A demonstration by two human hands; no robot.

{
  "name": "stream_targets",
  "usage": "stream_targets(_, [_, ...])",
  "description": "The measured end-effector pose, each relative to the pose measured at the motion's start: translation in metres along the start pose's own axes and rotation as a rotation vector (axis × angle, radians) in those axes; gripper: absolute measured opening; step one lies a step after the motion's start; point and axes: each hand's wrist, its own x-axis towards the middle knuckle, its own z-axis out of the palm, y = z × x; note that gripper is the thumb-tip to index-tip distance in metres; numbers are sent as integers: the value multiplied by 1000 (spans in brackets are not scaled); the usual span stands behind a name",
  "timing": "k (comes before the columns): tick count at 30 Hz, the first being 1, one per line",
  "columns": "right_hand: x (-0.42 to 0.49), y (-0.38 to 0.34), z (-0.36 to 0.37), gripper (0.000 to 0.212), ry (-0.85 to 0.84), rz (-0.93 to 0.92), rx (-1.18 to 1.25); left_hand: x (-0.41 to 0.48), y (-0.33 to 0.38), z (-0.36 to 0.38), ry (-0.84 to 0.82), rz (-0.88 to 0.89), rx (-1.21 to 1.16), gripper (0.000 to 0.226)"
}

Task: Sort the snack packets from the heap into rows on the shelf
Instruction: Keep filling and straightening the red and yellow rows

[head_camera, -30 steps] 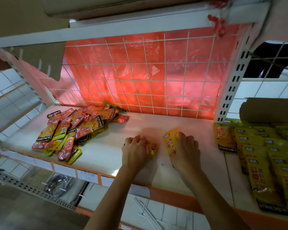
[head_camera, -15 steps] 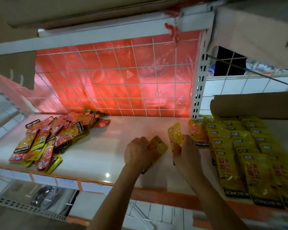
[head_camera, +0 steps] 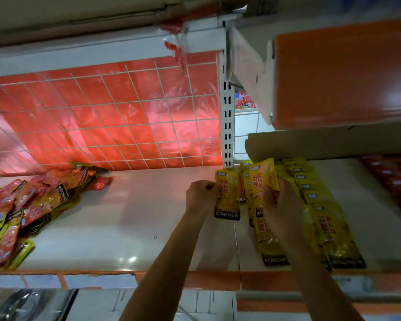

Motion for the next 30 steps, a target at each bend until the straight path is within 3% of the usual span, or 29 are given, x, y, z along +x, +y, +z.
stream_targets(13, [3, 18, -18, 41, -8, -48, 1, 14, 7, 27, 89, -56, 34, 21])
stream_targets(30, [8, 12, -1, 46, -83, -30, -7, 25, 6, 26, 42, -52, 132, 15])
